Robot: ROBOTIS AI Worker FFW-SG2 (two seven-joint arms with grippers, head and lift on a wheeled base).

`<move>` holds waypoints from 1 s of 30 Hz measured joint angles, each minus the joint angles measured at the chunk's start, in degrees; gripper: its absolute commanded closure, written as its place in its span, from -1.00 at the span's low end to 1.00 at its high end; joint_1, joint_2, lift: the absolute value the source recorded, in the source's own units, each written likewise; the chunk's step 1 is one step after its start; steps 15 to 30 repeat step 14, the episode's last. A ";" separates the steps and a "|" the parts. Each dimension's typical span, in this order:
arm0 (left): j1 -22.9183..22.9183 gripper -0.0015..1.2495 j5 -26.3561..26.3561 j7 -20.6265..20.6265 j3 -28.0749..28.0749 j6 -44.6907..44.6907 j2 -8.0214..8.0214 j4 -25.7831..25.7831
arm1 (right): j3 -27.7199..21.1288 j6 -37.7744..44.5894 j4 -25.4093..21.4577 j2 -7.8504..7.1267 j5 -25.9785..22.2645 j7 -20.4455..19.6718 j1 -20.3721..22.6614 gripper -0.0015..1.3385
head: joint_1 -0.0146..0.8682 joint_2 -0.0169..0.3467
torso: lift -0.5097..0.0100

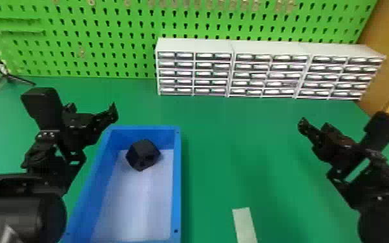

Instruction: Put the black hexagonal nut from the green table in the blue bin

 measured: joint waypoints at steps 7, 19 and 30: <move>0.00 -0.78 -0.09 0.00 0.07 0.00 0.00 0.00 | -0.03 0.00 0.00 0.02 0.12 0.00 0.02 -0.24 | 0.60 -0.86 | 0.59; 0.00 -0.78 -0.60 0.01 1.03 -0.19 0.00 0.00 | -0.30 0.00 0.00 0.28 0.71 0.00 0.24 -0.24 | 0.60 -0.86 | 0.59; 0.00 -0.78 -0.60 0.01 1.03 -0.19 0.00 0.00 | -0.30 0.00 0.00 0.28 0.71 0.00 0.24 -0.24 | 0.60 -0.86 | 0.59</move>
